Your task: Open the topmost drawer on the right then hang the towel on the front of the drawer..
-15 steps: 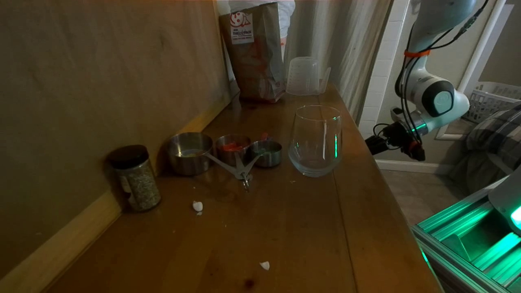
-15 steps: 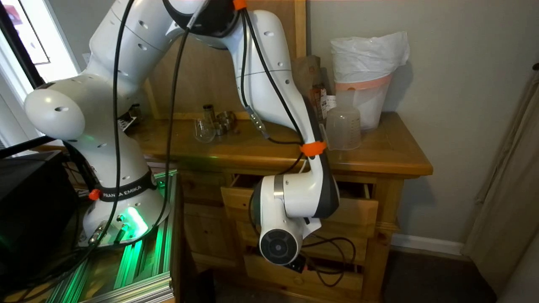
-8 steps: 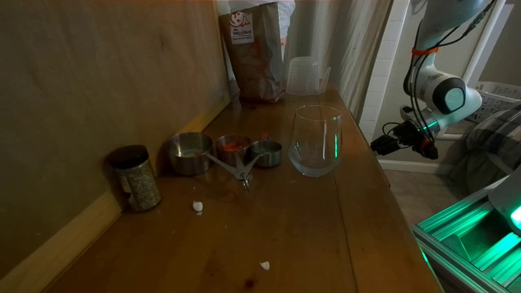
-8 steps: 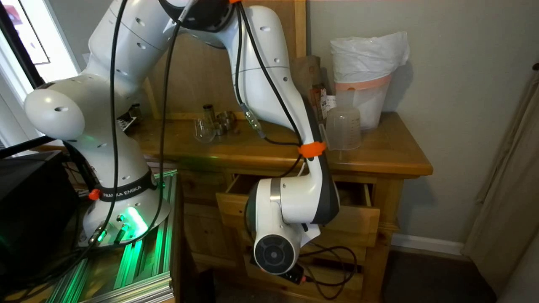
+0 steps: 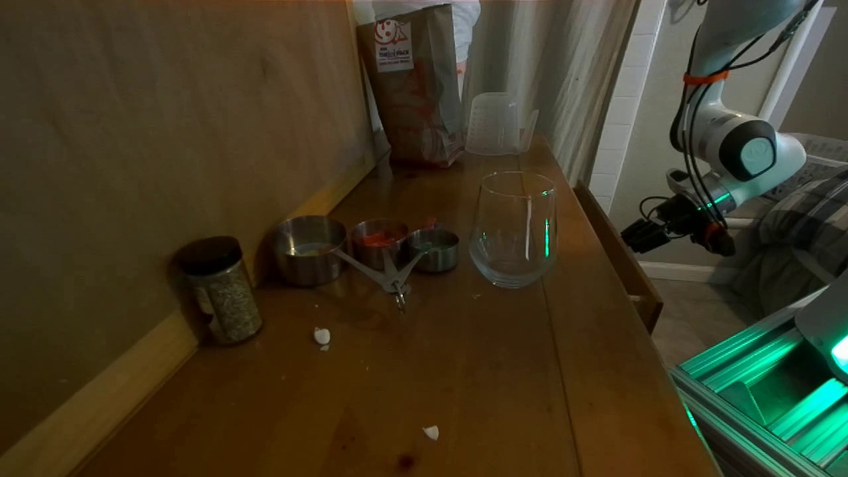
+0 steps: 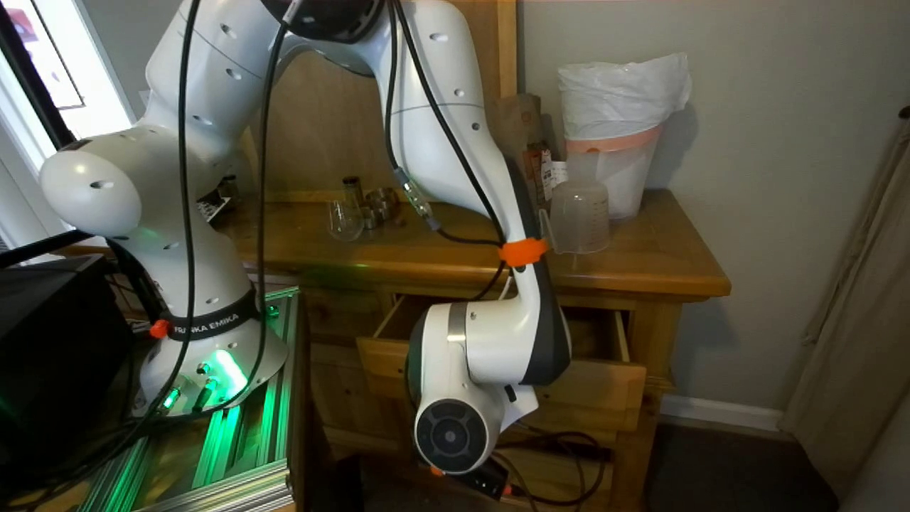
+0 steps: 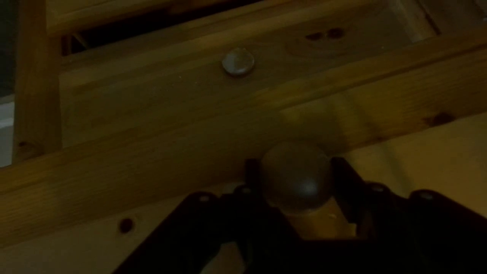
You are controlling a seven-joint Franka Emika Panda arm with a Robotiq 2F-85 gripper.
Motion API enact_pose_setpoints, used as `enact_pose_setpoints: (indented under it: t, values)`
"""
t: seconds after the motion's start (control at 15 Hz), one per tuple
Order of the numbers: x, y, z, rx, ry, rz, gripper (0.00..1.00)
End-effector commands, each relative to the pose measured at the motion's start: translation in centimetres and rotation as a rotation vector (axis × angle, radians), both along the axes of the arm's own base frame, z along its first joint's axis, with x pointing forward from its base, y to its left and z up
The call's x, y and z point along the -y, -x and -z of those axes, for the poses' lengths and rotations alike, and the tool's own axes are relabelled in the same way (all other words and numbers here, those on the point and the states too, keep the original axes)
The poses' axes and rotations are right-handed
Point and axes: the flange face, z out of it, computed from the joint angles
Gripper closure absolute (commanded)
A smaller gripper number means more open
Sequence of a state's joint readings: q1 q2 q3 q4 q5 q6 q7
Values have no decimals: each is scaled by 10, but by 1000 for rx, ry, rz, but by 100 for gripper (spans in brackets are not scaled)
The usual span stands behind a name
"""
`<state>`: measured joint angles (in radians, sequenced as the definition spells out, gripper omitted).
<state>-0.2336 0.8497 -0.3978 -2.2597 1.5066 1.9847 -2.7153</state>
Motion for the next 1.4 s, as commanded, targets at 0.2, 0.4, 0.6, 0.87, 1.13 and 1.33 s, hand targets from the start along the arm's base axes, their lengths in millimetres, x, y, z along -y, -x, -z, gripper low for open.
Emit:
enact_pose_setpoints:
  t: [0.2, 0.4, 0.6, 0.87, 1.13, 1.33]
  values:
    - [22, 7, -31, 27, 115, 64, 18]
    - [32, 4, -62, 47, 203, 91, 1]
    - [27, -1, -98, 70, 288, 96, 0]
    - [-4, 1, -127, 36, 421, 71, 0]
    - [-55, -3, -157, 40, 514, 34, 0]
    - [-87, -9, -184, 73, 594, -4, 0]
